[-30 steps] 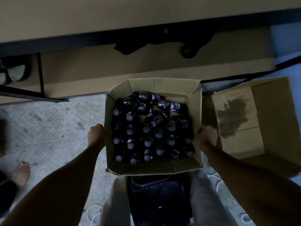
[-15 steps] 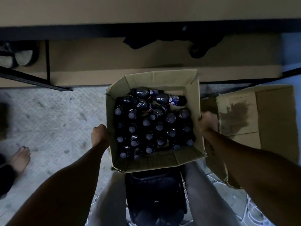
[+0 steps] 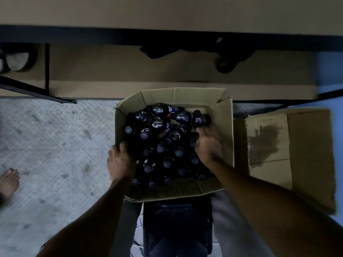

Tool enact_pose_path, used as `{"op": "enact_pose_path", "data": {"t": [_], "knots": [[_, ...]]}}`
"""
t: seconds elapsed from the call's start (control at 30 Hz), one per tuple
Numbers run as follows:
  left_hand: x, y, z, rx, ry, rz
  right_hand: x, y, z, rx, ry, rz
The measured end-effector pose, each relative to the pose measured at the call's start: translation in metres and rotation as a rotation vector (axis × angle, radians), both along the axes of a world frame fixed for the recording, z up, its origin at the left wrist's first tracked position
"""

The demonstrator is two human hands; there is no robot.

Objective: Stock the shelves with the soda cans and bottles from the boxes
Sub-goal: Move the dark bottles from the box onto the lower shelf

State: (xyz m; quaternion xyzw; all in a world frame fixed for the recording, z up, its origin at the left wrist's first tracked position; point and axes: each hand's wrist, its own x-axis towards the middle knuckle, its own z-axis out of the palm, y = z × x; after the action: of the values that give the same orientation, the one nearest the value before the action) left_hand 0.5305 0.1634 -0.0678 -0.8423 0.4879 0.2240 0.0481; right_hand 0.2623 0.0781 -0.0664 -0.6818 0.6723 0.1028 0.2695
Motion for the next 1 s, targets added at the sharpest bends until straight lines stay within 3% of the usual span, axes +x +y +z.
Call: {"op": "enact_pose_path", "data": {"t": [0.13,0.27,0.43,0.63,1.0], "knots": [[-0.01,-0.008,-0.014,-0.015,0.129,-0.049,0.028,-0.002,-0.017,-0.006,-0.12,0.051],[-0.021,-0.027,-0.027,0.014,0.189,-0.044,0.036,-0.013,-0.033,-0.025,-0.108,-0.057],[-0.03,-0.048,-0.052,0.022,0.231,-0.061,0.042,-0.027,-0.056,0.073,-0.14,0.153],[-0.027,-0.048,-0.08,-0.169,0.21,-0.051,0.051,-0.026,-0.082,0.245,-0.097,0.465],[-0.042,-0.034,-0.096,-0.442,0.446,0.149,0.052,-0.038,-0.117,0.217,-0.134,0.605]]}}
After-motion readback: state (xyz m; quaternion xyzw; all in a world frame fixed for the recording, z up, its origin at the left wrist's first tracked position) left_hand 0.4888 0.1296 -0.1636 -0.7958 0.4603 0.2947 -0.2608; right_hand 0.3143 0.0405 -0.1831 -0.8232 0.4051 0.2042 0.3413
